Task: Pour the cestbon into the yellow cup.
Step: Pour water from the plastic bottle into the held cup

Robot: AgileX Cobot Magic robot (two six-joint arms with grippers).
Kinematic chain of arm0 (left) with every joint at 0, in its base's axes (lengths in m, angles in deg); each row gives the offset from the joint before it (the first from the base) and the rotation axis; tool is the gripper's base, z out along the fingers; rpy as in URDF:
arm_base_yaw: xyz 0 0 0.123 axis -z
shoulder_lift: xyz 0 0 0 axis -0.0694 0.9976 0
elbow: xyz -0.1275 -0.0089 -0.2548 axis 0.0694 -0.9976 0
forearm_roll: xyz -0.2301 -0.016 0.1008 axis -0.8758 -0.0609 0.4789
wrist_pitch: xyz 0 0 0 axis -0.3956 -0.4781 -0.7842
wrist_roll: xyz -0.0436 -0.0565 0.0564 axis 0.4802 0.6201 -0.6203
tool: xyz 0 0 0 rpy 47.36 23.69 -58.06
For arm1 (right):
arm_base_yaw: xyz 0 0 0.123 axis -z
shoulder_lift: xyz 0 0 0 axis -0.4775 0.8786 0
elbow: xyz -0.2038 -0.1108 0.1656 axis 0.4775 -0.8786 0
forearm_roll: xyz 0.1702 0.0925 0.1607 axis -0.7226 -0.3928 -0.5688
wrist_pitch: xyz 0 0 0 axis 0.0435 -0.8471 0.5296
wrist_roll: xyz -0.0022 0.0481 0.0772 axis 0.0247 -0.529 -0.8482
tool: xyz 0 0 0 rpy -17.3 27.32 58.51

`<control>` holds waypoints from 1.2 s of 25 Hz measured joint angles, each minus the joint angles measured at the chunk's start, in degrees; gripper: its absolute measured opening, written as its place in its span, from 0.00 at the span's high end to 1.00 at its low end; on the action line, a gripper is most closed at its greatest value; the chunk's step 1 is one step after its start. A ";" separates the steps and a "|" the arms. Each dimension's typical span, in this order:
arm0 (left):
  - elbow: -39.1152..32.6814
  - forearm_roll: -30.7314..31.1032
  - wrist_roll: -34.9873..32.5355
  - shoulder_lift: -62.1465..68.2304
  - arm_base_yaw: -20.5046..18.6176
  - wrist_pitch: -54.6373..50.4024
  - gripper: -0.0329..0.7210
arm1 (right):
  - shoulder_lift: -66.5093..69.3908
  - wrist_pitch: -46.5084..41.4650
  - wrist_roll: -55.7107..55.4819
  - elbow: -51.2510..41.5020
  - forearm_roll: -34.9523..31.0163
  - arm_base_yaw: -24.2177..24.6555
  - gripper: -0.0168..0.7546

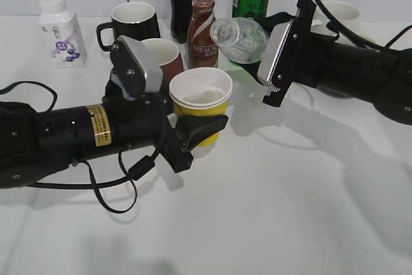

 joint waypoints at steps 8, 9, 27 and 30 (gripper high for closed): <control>0.00 -0.05 0.00 0.00 0.00 -0.36 0.37 | -1.33 -0.73 8.54 0.16 -1.39 0.00 0.37; 0.00 -0.05 0.00 0.00 0.00 -0.42 0.37 | -1.33 -0.81 9.42 0.16 -1.39 0.00 0.37; 0.00 0.55 0.05 0.00 0.00 -0.12 0.37 | -1.33 -0.15 21.51 0.16 -3.03 0.00 0.37; 0.00 0.67 0.05 0.00 0.00 -0.06 0.37 | -1.33 0.42 22.89 0.16 -3.10 0.00 0.37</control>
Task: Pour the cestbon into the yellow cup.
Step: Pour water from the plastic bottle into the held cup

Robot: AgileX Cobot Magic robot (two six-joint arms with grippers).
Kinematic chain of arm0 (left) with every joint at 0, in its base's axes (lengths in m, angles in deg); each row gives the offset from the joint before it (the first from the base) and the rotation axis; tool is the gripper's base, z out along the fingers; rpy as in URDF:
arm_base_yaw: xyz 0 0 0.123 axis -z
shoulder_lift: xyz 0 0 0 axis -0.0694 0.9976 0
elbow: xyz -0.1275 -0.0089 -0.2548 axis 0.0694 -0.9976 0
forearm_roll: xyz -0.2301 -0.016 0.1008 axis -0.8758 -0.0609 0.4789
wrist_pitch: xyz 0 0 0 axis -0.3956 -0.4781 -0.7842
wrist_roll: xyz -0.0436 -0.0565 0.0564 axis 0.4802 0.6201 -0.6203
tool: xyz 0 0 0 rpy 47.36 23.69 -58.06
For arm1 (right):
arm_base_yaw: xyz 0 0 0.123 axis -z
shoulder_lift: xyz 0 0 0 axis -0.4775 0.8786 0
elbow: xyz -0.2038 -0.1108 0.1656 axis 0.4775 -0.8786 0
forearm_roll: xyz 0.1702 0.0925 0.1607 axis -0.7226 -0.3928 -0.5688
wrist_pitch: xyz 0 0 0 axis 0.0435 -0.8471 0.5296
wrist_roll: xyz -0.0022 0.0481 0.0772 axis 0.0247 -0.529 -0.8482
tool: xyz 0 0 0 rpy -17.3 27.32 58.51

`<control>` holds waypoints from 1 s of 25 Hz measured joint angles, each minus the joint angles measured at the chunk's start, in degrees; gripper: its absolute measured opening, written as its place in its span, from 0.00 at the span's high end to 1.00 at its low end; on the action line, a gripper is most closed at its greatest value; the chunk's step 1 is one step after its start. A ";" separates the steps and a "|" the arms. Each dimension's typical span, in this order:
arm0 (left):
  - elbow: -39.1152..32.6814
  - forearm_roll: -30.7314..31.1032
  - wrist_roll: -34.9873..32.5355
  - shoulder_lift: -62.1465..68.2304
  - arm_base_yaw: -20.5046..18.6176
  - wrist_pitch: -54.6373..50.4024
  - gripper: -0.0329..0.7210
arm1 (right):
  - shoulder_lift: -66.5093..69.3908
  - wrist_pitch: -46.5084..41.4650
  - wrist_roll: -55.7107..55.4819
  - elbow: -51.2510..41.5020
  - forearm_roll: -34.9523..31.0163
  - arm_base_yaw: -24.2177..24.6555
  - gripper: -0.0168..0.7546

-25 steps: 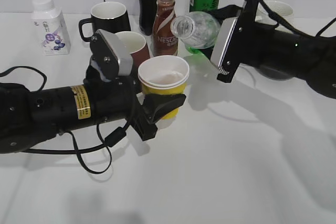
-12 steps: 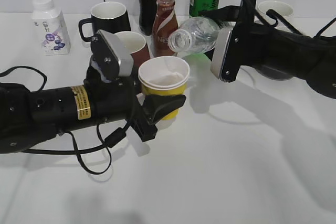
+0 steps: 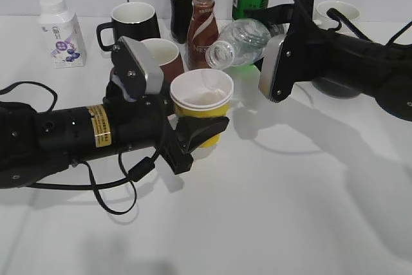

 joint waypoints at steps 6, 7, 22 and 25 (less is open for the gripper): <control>0.00 0.03 0.00 0.00 0.00 0.72 0.37 | 0.00 1.61 2.05 0.00 0.00 0.00 0.37; 0.00 0.03 0.00 0.00 0.00 0.77 0.37 | 0.00 2.06 2.71 0.00 0.00 0.00 0.37; 0.00 2.63 0.00 0.00 0.00 1.01 0.37 | 0.00 3.61 9.41 0.00 -1.38 0.00 0.37; 0.00 2.80 0.00 0.00 0.00 1.01 0.37 | 0.00 4.72 10.65 0.00 -1.92 0.00 0.37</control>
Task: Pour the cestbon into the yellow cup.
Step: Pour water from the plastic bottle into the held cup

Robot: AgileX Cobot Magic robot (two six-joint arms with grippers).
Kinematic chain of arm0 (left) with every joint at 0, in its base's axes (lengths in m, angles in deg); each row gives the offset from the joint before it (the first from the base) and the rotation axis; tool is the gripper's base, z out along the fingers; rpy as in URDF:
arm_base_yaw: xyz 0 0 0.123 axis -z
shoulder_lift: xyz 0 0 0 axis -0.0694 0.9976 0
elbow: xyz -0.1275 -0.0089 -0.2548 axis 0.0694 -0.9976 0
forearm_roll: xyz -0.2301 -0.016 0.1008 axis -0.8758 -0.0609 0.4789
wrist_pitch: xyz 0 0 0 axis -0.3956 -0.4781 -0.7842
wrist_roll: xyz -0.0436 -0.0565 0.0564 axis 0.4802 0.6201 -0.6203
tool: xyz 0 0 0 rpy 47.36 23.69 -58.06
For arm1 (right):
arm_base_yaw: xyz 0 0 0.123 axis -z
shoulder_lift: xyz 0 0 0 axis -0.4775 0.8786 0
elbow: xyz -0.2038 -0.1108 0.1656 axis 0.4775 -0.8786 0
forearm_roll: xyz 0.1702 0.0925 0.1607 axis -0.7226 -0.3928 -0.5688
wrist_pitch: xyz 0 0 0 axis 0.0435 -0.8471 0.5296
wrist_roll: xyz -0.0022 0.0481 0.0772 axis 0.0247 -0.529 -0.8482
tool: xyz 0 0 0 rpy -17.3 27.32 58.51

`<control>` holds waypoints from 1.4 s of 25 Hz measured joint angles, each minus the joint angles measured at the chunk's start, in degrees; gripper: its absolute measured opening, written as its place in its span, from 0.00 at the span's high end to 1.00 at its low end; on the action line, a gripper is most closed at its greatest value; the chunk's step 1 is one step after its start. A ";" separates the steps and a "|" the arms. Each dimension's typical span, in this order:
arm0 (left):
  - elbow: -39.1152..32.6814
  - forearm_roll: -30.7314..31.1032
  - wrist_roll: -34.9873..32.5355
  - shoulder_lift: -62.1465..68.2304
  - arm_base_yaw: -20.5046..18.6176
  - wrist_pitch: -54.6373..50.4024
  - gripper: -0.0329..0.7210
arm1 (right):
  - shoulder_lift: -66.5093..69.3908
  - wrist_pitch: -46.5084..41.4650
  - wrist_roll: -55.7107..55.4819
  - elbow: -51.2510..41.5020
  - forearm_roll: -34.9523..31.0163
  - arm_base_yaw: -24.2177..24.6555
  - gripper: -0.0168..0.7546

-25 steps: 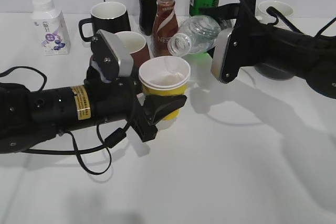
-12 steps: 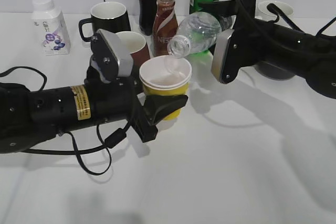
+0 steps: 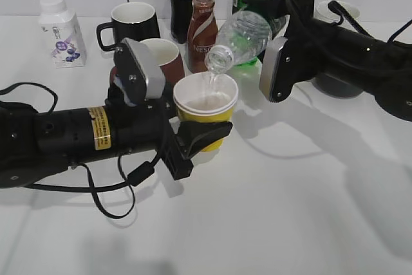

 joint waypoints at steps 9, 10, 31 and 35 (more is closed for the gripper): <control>0.00 1.45 0.00 0.00 0.00 0.00 0.37 | 0.00 1.19 3.68 0.00 -0.98 0.00 0.38; 0.00 1.70 0.00 0.00 0.00 0.00 0.37 | 0.00 1.25 3.76 0.00 -0.98 0.00 0.38; 0.00 2.37 0.00 0.00 0.00 -0.09 0.37 | 0.00 1.74 8.24 0.00 -3.74 0.00 0.38; 0.00 2.37 0.00 0.00 0.00 -0.09 0.37 | 0.00 1.79 8.77 0.00 -3.80 0.00 0.38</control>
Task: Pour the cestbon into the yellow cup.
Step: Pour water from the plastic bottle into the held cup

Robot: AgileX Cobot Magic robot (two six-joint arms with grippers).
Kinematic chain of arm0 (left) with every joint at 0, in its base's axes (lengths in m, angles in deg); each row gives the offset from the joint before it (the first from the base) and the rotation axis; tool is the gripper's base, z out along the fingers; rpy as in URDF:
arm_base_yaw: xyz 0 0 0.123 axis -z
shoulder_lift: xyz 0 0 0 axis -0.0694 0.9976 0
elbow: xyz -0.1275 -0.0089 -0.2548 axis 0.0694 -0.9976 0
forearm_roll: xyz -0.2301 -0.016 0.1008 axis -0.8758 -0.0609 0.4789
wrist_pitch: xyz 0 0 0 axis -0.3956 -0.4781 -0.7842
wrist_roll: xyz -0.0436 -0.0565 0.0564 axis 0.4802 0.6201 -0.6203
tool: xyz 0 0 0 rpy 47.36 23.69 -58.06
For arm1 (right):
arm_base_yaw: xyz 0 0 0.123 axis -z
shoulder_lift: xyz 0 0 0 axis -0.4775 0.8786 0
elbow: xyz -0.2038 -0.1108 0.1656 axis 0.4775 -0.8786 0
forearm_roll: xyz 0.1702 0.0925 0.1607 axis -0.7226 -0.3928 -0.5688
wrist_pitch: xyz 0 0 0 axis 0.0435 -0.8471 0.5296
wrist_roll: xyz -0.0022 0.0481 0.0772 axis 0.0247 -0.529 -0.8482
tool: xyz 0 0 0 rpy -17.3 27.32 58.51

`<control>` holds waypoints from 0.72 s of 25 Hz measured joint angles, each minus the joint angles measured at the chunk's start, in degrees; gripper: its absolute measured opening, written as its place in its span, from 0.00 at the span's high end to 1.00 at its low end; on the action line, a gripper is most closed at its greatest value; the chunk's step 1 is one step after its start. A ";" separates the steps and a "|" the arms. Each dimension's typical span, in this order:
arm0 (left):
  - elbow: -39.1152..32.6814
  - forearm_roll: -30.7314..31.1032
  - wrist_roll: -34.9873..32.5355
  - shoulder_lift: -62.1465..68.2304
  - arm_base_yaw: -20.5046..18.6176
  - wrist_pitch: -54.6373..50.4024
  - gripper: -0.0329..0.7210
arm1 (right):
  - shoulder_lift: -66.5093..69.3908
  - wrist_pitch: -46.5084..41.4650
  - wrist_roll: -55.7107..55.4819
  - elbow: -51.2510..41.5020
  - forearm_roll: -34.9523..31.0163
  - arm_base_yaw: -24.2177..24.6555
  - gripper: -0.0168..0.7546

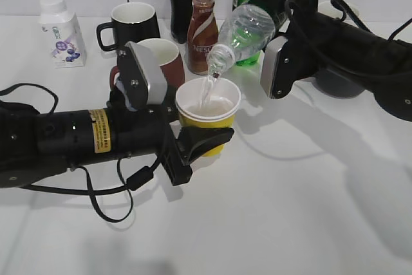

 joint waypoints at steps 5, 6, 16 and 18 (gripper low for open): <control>0.00 0.00 0.00 0.00 0.00 0.00 0.37 | 0.00 0.26 0.17 0.00 0.00 0.00 0.38; 0.00 0.00 0.00 0.00 0.00 0.00 0.37 | 0.00 0.26 0.57 0.00 -0.06 0.00 0.38; 0.00 0.00 0.00 0.00 0.00 -0.06 0.37 | 0.00 0.30 1.34 0.00 -0.11 0.00 0.38; 0.00 0.00 0.00 0.00 0.00 -0.06 0.37 | 0.00 0.30 1.34 0.00 -0.11 0.00 0.38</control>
